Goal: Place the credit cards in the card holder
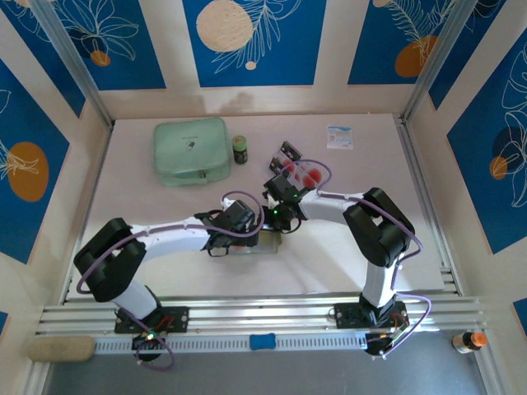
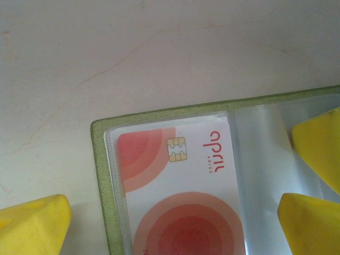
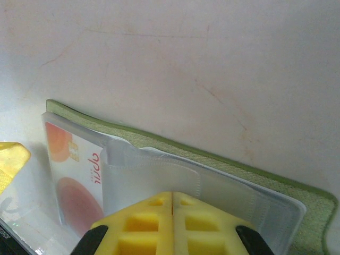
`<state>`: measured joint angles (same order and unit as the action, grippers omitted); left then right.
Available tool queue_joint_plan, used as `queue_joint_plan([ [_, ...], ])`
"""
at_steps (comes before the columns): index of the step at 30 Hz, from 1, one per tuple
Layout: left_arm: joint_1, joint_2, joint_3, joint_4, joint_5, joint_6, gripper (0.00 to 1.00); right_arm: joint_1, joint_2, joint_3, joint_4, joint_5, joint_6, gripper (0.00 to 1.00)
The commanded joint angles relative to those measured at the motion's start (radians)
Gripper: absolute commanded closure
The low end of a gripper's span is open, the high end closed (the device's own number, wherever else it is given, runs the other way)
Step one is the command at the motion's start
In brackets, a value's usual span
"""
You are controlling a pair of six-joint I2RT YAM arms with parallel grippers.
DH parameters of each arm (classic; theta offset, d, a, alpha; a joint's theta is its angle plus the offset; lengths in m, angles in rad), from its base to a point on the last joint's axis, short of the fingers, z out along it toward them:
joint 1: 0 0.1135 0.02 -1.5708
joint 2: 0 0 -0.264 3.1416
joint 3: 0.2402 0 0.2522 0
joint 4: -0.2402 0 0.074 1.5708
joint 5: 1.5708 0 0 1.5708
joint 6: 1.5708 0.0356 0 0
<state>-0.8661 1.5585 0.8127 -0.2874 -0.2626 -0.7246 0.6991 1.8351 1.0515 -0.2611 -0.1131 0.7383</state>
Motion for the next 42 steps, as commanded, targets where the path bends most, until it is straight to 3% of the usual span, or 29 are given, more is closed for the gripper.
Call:
queue_joint_plan([
  [1,-0.007,-0.031,-0.024,0.052,0.035,0.009,0.00,0.003,0.010,-0.012,0.019,-0.041,0.020,1.00],
  [17,-0.007,-0.078,-0.087,0.172,0.068,0.017,0.00,0.005,0.016,-0.010,0.022,-0.043,0.027,1.00],
  [37,-0.007,-0.035,-0.107,0.087,-0.007,-0.022,0.00,-0.022,-0.054,-0.011,-0.003,-0.028,0.024,1.00],
  [40,-0.007,-0.041,-0.110,0.089,-0.011,-0.027,0.00,-0.031,-0.080,-0.025,-0.005,-0.018,0.029,0.95],
  [42,-0.007,-0.047,-0.110,0.089,-0.015,-0.029,0.00,-0.036,-0.094,-0.039,-0.003,-0.011,0.036,0.87],
])
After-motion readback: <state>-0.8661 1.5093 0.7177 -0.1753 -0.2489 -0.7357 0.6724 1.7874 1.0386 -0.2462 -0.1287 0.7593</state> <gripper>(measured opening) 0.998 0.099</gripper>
